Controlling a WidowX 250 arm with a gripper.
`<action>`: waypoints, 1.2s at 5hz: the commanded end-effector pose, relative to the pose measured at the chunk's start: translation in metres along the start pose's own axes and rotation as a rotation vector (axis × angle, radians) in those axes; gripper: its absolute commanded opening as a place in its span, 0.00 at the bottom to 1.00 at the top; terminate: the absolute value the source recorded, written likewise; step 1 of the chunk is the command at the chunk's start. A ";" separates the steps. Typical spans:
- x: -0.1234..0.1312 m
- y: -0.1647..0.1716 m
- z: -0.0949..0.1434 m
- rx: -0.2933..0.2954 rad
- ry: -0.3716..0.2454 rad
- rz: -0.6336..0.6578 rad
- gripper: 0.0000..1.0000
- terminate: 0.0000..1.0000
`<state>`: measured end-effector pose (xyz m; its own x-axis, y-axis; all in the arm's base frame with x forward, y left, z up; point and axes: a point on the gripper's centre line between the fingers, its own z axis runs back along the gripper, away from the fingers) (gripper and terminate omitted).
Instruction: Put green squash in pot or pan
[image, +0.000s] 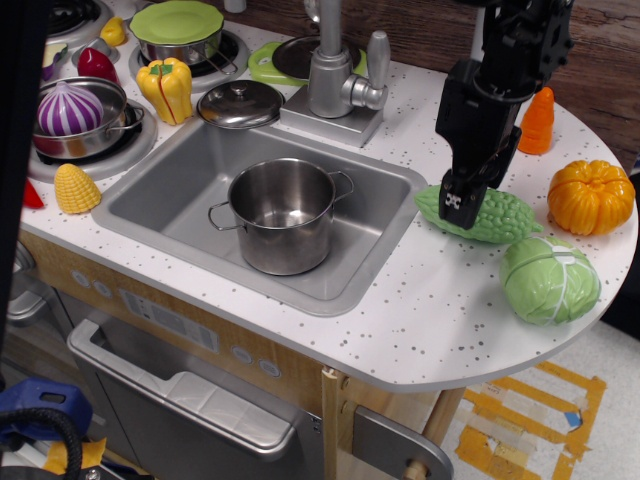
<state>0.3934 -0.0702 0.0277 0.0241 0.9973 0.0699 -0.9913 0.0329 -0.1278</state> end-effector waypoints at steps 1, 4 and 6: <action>0.003 -0.012 0.019 -0.150 0.018 0.006 1.00 0.00; 0.053 -0.004 0.050 -0.053 -0.100 -0.124 0.00 0.00; 0.125 0.026 0.072 0.020 -0.220 -0.335 0.00 0.00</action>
<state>0.3527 0.0617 0.0733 0.3828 0.8753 0.2956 -0.9175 0.3977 0.0106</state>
